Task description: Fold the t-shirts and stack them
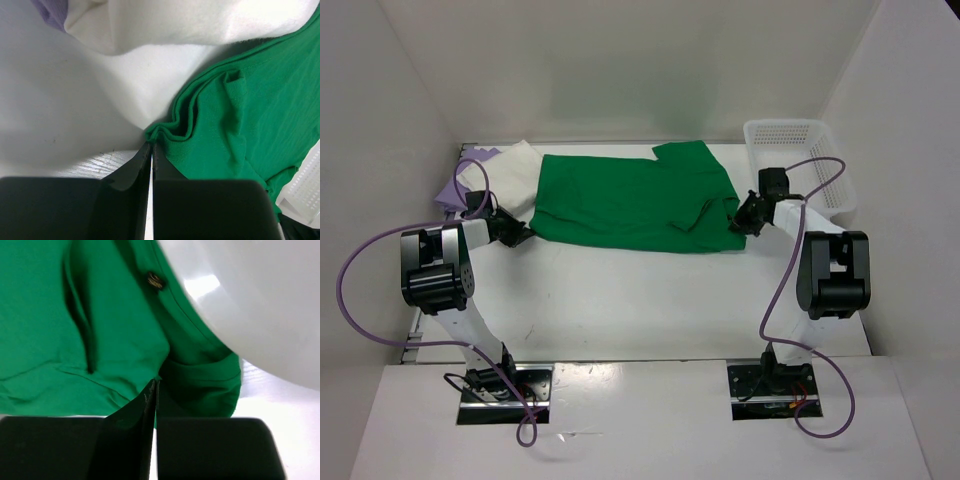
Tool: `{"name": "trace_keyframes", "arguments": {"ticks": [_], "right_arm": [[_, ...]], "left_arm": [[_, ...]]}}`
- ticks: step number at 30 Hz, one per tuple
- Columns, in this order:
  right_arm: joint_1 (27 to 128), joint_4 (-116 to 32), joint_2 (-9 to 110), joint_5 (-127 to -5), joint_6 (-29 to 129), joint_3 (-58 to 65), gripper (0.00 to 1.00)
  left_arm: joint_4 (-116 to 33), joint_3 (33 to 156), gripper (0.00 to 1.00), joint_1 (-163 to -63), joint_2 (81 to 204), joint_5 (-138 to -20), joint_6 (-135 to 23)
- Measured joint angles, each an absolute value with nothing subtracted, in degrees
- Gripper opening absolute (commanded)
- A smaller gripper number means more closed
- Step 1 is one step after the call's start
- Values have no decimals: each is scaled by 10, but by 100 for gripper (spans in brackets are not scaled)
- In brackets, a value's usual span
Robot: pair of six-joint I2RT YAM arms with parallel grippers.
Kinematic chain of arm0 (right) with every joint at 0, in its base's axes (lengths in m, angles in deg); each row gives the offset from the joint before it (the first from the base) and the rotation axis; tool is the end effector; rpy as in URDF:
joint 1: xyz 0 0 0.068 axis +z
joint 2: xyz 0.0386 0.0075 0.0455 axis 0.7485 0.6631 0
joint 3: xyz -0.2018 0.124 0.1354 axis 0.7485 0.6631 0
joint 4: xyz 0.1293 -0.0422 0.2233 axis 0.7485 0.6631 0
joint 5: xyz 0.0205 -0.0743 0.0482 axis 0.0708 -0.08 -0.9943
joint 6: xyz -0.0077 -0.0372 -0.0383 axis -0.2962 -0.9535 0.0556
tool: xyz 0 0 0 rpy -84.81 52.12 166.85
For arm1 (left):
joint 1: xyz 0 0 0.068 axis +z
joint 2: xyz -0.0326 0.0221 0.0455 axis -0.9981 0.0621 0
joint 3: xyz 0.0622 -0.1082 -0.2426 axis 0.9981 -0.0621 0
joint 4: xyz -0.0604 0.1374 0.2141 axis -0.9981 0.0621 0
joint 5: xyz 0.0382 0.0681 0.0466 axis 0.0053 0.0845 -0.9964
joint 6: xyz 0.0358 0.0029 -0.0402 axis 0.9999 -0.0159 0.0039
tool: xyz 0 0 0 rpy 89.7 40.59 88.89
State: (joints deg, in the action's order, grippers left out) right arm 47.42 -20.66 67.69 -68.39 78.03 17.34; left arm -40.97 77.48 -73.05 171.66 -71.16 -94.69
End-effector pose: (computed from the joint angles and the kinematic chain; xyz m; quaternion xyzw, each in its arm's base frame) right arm 0.3493 -0.0004 0.1843 0.2745 0.9185 0.1578 0.2369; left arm 0.3560 0.0746 0.1391 -0.4446 0.8131 -0.2357 0.2926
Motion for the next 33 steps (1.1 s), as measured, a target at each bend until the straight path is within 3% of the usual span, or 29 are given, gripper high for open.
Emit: {"name": "trace_keyframes", "arguments": {"ticks": [7,9,16,21,26,28,30,31,32,33], "right_arm": [[474,-206,704,-665,778,120,6],[474,-211,724,-657,776,117,16],[477,-219,736,-654,762,111,39],[476,-200,706,-638,760,114,44],[474,-189,600,-620,764,164,0],[474,-190,560,-616,772,197,0],[474,-188,545,-611,783,228,8],[474,-188,545,-610,788,242,17],[474,-188,548,-609,794,256,36],[474,-187,550,-609,801,269,43]], "left_arm": [[-410,775,4,-731,1717,-712,-947],[-410,775,4,-731,1717,-712,-947],[-409,775,4,-731,1716,-712,-946],[-401,775,4,-731,1712,-718,-944],[-395,770,4,-731,1705,-722,-944],[-396,765,4,-731,1702,-723,-944],[-395,763,4,-731,1700,-723,-944],[-395,763,4,-731,1700,-722,-944],[-395,762,4,-733,1700,-722,-944],[-395,762,4,-733,1700,-722,-944]]}}
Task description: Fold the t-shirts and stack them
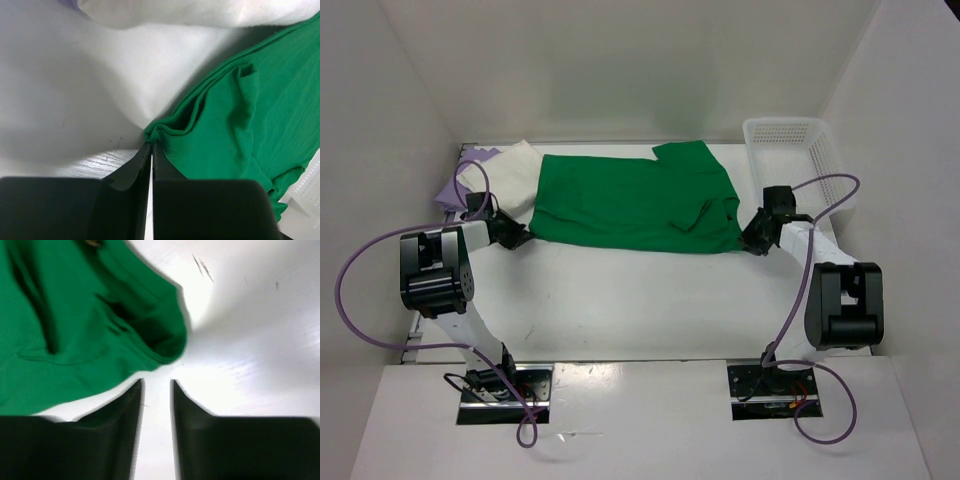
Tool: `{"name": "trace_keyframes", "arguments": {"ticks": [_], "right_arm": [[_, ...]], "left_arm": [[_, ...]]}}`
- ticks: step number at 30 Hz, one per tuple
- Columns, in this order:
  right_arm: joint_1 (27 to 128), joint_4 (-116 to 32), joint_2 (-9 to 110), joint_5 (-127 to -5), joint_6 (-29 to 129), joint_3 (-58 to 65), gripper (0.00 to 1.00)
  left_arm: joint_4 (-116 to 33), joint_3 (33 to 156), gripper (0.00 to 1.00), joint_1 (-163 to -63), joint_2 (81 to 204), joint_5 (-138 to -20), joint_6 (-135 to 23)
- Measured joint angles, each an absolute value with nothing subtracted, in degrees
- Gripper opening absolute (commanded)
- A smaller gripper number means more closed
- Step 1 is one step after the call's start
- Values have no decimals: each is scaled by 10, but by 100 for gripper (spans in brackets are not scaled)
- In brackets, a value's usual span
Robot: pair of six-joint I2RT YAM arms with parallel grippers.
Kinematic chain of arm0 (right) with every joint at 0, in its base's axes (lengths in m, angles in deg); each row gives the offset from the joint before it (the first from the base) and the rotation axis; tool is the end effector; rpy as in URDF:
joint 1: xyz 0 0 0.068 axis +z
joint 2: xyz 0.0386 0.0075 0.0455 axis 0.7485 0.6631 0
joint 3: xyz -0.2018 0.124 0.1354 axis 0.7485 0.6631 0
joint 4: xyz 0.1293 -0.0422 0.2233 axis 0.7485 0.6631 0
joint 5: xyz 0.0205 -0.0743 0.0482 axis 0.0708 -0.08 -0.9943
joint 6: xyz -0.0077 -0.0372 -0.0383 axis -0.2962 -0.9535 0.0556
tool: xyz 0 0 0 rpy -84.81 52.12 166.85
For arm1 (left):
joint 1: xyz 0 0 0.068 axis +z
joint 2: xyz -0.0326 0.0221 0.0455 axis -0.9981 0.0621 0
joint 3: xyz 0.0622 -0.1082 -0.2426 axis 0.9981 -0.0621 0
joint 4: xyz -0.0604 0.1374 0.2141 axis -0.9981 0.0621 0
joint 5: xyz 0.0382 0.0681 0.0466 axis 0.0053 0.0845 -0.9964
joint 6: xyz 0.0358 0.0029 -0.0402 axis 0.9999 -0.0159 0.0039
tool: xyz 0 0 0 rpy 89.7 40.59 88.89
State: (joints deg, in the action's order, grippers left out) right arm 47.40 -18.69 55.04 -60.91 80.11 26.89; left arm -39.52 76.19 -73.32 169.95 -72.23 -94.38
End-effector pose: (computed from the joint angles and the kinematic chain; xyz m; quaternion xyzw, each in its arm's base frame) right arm 0.2981 -0.0042 0.2000 0.3082 0.9080 0.1056 0.2633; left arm 0.3485 0.0718 0.1411 -0.4465 0.8168 -0.2253 0.2877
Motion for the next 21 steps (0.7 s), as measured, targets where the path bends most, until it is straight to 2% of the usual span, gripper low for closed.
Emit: {"name": "trace_keyframes", "arguments": {"ticks": [1,7,12,15,17,21], "right_arm": [[474,-185,554,-608,806,278,50],[474,-202,580,-606,823,284,49],[475,-228,629,-599,842,284,31],[481,-242,637,-591,860,284,12],[487,-247,637,-584,869,285,7],[492,-243,615,-568,876,299,4]], "left_arm": [[-395,762,4,-734,1699,-723,-944],[-396,761,4,-748,1698,-722,-944],[-395,759,4,-751,1696,-722,-944],[-395,753,3,-751,1687,-722,-943],[-394,745,1,-751,1676,-724,-943],[-394,710,0,-751,1630,-731,-943]]}}
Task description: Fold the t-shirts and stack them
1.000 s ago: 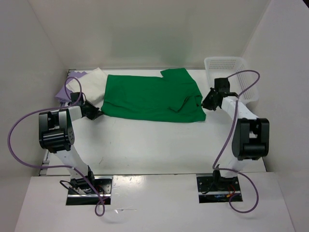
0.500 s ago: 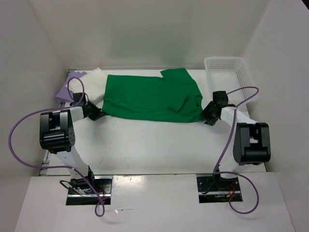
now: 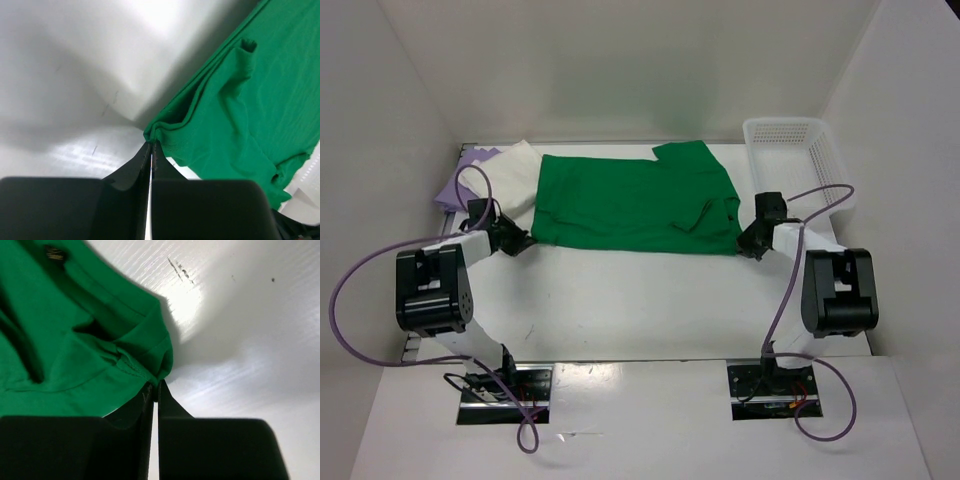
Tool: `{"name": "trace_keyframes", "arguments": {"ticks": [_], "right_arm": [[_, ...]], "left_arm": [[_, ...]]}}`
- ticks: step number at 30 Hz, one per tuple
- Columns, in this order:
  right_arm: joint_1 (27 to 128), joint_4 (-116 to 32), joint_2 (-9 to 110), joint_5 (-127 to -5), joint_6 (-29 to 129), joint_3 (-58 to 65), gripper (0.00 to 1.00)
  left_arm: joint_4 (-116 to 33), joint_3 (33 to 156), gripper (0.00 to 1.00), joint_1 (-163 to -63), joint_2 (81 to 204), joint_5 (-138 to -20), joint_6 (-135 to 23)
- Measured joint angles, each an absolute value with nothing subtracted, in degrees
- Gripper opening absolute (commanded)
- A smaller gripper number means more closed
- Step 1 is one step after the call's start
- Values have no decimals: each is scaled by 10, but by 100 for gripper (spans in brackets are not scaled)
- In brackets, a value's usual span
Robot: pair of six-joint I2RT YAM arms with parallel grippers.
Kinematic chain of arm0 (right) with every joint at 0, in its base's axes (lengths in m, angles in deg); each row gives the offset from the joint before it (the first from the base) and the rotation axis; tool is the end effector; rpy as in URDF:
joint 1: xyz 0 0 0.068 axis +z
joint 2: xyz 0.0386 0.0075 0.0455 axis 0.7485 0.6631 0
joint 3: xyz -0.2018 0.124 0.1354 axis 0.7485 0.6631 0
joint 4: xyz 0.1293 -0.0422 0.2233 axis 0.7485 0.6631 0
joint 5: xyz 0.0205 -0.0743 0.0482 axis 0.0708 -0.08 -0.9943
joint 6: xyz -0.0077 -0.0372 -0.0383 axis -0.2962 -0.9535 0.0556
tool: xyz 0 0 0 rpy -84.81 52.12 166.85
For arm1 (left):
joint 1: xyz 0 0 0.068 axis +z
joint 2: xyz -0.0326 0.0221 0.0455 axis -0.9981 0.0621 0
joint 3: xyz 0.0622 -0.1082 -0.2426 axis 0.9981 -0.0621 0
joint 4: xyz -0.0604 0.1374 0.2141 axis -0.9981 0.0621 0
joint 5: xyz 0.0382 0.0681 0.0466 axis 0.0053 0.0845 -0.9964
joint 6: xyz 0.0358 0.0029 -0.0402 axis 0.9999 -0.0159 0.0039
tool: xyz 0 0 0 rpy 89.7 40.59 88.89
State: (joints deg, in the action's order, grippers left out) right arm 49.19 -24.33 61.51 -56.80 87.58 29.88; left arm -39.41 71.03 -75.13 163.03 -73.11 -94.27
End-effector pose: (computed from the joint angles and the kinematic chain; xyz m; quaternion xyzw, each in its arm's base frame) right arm 0.3045 0.0026 0.1588 0.3651 0.8964 0.0823 0.2376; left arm 0.3264 0.0564 0.1548 -0.4315 0.8201 -0.2267 0.2999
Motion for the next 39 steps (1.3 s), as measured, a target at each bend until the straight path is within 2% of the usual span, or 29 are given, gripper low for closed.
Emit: {"name": "trace_keyframes", "arguments": {"ticks": [12,23,26,27,28,29,31,32,35,38,39], "right_arm": [[441,-88,414,-619,860,303,1],[417,85,378,-652,797,284,2],[427,124,370,-632,787,270,7],[434,134,364,-625,784,267,15],[438,143,358,-623,782,264,21],[441,151,351,-620,781,263,32],[442,168,341,-614,780,259,42],[442,176,339,-610,779,254,47],[445,190,341,-593,776,225,50],[454,192,351,-577,771,183,51],[459,189,354,-575,769,173,38]], "left_arm": [[-296,640,0,-723,1510,-749,-925],[-177,561,5,-712,1361,-671,-916],[-133,551,8,-712,1332,-651,-918],[-116,551,12,-712,1328,-645,-919],[-103,551,34,-712,1328,-643,-919],[-92,551,50,-712,1328,-643,-915],[-69,558,70,-711,1328,-644,-914],[-62,565,84,-711,1328,-646,-913],[-37,615,100,-708,1332,-664,-904],[-43,696,100,-707,1349,-683,-888],[-56,711,100,-707,1353,-683,-883]]}}
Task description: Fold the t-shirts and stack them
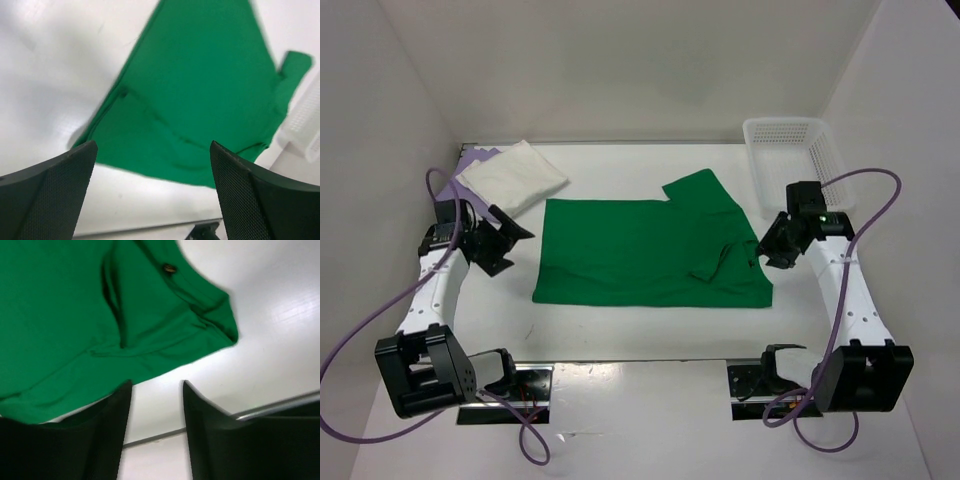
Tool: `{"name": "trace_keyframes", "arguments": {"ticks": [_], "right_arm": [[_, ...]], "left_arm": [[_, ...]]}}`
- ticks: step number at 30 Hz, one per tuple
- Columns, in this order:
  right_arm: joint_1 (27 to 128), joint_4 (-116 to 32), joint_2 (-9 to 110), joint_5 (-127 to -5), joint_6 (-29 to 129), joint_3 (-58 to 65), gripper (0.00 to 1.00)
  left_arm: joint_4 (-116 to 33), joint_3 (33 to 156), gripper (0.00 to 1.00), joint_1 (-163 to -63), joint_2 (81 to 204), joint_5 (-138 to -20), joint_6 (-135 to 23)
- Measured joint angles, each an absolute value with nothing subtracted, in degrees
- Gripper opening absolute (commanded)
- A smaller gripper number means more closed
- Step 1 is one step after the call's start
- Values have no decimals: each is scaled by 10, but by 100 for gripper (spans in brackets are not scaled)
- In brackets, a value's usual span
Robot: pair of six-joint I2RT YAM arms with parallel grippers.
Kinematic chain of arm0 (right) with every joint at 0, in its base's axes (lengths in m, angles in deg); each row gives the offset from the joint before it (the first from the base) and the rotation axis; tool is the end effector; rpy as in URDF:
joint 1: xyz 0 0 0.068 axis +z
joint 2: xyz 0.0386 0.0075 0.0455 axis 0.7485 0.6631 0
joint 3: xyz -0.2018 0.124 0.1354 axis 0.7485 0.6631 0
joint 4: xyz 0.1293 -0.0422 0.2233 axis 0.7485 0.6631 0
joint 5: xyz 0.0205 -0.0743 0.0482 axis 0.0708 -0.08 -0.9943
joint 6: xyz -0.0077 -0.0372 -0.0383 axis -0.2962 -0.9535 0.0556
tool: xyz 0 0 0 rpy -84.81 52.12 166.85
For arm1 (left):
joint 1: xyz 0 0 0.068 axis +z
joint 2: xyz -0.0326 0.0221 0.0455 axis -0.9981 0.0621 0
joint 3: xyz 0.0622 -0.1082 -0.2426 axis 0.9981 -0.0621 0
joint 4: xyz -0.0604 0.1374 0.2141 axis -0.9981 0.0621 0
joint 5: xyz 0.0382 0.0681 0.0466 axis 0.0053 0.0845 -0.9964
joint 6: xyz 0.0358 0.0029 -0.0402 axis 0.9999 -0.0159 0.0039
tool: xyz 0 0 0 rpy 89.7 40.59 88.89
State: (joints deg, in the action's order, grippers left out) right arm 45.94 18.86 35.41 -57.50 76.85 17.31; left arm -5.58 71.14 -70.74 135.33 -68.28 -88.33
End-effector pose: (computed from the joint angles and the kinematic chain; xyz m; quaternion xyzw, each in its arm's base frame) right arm 0.2078 -0.0100 0.2974 0.3069 0.9276 0.0480 0.2074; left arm 0.2323 0.0533 0.2455 -0.4202 0.8394 -0.2270 0.2595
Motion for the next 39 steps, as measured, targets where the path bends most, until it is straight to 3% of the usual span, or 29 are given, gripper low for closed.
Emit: {"name": "trace_keyframes", "arguments": {"ticks": [1,2,3,4,5,6,8,9,10,15,21,28,32,39], "right_arm": [[466,180,358,-578,763,167,29],[474,168,365,-586,760,166,10],[479,159,373,-599,757,168,3],[482,142,382,-617,759,176,0],[488,114,390,-630,764,193,0],[496,88,401,-647,769,216,1],[515,44,425,-669,780,257,13],[526,26,440,-678,786,274,33],[535,7,454,-687,795,288,40],[569,-66,513,-712,809,306,50],[577,-130,551,-727,813,311,47],[579,-147,574,-726,826,312,47],[580,-149,574,-716,829,316,39],[588,-149,582,-716,830,322,39]], "left_arm": [[-74,721,97,-710,1356,-679,-880],[-92,722,90,-714,1357,-676,-880],[-104,720,80,-720,1359,-673,-881],[-117,715,67,-731,1362,-668,-882],[-128,709,43,-745,1366,-666,-882],[-135,704,37,-762,1373,-666,-879],[-144,698,27,-792,1387,-670,-874],[-147,697,27,-809,1394,-673,-871],[-152,697,27,-823,1401,-676,-869],[-185,697,27,-929,1449,-696,-870],[-224,694,29,-1044,1501,-706,-886],[-240,670,30,-1041,1509,-732,-887],[-246,652,33,-1019,1508,-736,-884],[-249,641,33,-988,1503,-746,-882]]}}
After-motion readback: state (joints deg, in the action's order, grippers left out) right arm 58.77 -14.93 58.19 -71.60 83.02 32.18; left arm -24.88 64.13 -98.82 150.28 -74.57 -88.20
